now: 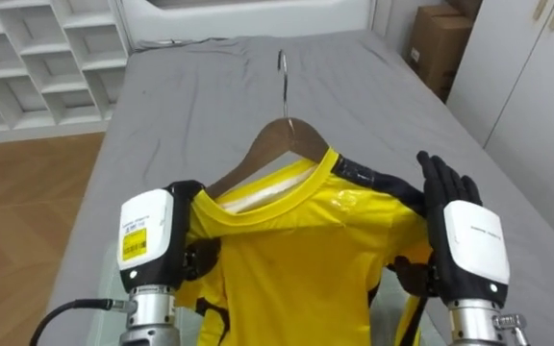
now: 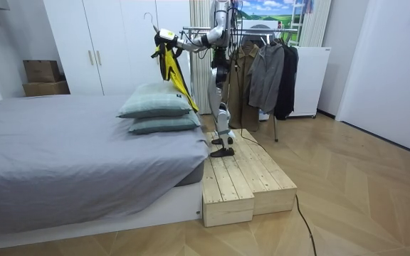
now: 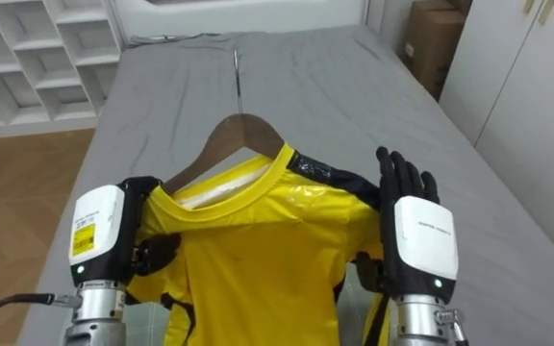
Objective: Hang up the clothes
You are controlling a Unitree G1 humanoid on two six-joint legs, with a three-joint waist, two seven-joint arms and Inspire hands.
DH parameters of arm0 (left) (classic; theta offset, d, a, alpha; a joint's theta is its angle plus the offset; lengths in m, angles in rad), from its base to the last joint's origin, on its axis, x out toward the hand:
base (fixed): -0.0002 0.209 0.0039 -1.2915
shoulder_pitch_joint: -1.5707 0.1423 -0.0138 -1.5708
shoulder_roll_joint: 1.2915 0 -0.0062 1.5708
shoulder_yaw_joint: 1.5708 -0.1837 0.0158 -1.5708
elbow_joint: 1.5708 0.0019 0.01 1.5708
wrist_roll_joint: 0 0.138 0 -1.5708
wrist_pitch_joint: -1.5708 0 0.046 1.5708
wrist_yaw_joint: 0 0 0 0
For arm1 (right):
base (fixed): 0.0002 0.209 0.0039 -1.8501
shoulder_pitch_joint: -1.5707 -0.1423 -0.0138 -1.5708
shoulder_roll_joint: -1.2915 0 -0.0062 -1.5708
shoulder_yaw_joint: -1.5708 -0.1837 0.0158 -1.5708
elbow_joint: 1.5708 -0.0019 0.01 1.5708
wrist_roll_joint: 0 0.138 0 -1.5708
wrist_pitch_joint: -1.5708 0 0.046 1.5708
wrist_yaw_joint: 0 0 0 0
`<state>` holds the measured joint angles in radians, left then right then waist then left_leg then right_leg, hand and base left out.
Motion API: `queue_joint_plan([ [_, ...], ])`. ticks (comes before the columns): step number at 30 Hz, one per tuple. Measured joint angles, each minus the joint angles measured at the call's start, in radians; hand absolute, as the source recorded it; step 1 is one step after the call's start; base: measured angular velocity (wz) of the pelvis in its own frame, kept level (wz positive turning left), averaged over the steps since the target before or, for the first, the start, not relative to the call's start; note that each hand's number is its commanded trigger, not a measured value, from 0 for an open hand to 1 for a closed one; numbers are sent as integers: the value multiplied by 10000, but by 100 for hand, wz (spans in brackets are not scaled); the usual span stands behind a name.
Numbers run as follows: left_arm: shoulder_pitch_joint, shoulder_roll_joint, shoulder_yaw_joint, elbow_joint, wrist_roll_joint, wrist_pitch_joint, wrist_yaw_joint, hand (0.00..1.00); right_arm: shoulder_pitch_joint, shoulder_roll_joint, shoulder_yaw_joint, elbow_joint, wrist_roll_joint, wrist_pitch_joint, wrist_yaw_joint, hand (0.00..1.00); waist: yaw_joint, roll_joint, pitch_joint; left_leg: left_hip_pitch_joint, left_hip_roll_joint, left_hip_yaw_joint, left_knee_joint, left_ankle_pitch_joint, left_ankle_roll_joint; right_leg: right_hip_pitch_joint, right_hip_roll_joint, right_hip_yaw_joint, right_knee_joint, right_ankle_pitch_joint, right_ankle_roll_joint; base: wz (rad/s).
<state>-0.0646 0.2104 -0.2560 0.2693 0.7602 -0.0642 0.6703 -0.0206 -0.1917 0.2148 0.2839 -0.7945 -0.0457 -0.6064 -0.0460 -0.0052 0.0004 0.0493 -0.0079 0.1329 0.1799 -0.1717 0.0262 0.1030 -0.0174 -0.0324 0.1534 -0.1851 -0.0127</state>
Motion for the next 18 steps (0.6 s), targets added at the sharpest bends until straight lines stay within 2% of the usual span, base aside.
queue_joint_plan([
  [7, 1, -69, -77, -71, 365, -10, -150, 100, 6, -35, -17, -424, 49, -88, 244, 0, -3, -7, 19, -20, 6, -3, -3, -1, -1, -20, 8, 5, -12, 0, 0, 0],
  [18, 1, -90, -200, -154, 780, -11, -270, 100, 4, -78, 7, -749, 46, -101, 693, 0, 212, -17, 17, -186, -3, -16, -29, -1, -1, -184, 0, -50, 0, 0, 0, 1],
])
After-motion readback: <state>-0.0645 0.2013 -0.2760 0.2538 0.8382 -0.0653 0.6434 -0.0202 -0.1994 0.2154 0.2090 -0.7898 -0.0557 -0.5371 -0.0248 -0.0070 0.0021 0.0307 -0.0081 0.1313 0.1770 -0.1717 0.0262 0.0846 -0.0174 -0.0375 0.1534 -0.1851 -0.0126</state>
